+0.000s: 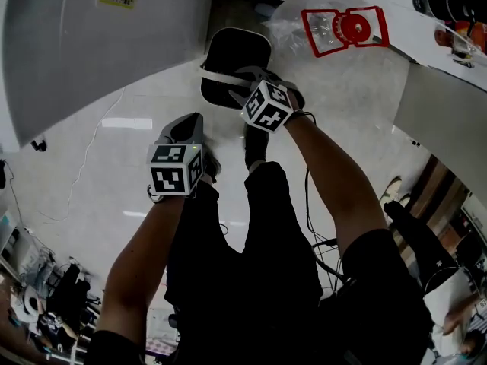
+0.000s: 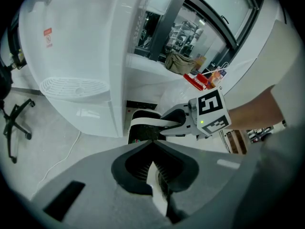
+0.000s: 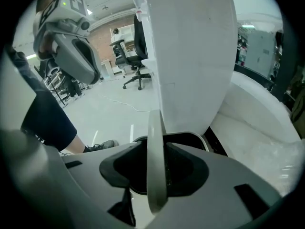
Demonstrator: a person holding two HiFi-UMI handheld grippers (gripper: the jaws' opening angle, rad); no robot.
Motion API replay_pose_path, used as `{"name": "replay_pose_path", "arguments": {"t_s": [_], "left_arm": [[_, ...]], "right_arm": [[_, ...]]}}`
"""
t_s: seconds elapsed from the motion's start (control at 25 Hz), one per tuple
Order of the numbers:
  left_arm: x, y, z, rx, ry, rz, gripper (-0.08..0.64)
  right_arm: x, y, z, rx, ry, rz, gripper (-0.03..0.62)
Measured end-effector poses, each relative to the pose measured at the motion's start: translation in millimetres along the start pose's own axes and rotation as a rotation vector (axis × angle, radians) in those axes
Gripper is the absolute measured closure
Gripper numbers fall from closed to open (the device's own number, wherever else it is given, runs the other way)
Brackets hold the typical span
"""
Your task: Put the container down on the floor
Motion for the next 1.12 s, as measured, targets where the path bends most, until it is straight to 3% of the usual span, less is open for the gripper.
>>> {"name": "replay_pose_path", "arguments": {"t_s": [0.36, 0.56, 0.84, 1.12], "left_arm": [[-21, 7, 15, 0.027, -0.006, 0.013, 0.554], [-22, 1, 15, 0.022, -0.007, 0.023, 0.554], [-32, -14, 7, -0.010, 0.007, 0.009, 0.554], [-47, -9, 3, -0.007, 0.018, 0.018, 0.555]], "right_arm": [[-22, 2, -4, 0.016, -0.062, -0.027, 0.436], [-19, -2, 1, -0.002, -0.104, -0.035, 0.494], [-17, -1, 1, 0.015, -0.112, -0.059, 0.494], [-24, 2, 14, 0.111, -0.200, -0.104, 0.482]]}}
Point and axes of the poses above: the fingertips, and each gripper's own axes: x forward along the fingers, z to its right, y out of its top, the point moved 3 cm from there along -x, backward along the fingers
